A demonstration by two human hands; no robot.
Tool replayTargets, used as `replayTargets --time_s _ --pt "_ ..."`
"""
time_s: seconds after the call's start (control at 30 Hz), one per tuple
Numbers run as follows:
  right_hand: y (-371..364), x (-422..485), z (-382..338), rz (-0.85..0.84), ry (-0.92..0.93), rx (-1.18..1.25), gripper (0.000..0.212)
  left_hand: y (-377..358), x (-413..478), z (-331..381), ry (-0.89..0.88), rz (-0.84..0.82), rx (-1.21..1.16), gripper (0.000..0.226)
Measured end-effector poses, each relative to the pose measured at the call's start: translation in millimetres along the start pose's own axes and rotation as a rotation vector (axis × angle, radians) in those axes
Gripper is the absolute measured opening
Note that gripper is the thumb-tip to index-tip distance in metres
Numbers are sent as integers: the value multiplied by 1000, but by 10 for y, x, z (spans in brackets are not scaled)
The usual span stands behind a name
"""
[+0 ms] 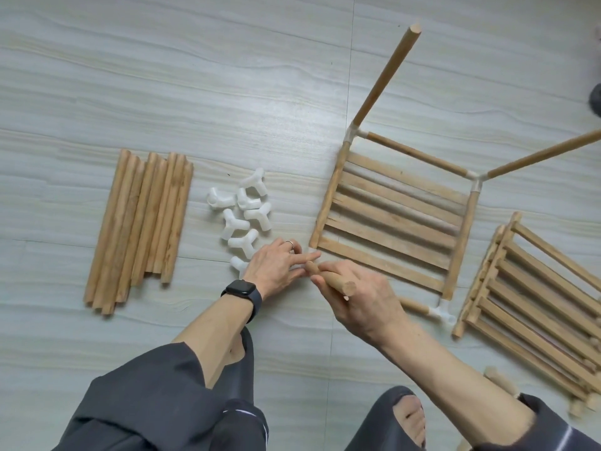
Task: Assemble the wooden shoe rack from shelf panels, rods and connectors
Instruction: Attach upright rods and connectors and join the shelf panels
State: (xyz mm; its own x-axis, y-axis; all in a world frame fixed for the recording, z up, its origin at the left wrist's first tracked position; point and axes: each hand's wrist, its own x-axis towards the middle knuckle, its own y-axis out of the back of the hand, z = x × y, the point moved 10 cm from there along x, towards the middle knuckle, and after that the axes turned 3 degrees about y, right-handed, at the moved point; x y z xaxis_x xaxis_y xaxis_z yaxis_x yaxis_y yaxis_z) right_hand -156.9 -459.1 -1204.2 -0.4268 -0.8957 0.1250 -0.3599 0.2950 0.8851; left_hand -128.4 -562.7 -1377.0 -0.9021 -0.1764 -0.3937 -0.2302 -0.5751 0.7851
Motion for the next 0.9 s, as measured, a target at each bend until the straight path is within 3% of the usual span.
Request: replayTargets --time_s 0.13,0.27,0.4,0.53,0.63,0.7,0.77,0.9 --pt "201 53 -19 165 84 30 26 -1 -2 -6 36 36 21 41" --pt "63 41 6 89 90 45 23 -1 -6 24 25 -6 40 41" --pt "-95 -4 135 31 -90 16 23 151 -77 133 -12 -29 70 42" --pt "-361 -231 570 -120 -364 3 25 805 -406 -108 86 326 -46 29" --pt "-632 -550 943 -294 -561 -52 44 1170 -768 -794 412 509 -73 19" --pt "-905 -794 1108 -525 -658 -112 72 1216 -993 -1235 658 463 -40 28" --pt "-1123 -1012 1200 -728 -740 -99 87 1140 -1151 -1533 833 306 103 39" --pt "-1226 -1048 1290 -827 -722 -49 93 990 -1228 -1720 885 53 433 38"
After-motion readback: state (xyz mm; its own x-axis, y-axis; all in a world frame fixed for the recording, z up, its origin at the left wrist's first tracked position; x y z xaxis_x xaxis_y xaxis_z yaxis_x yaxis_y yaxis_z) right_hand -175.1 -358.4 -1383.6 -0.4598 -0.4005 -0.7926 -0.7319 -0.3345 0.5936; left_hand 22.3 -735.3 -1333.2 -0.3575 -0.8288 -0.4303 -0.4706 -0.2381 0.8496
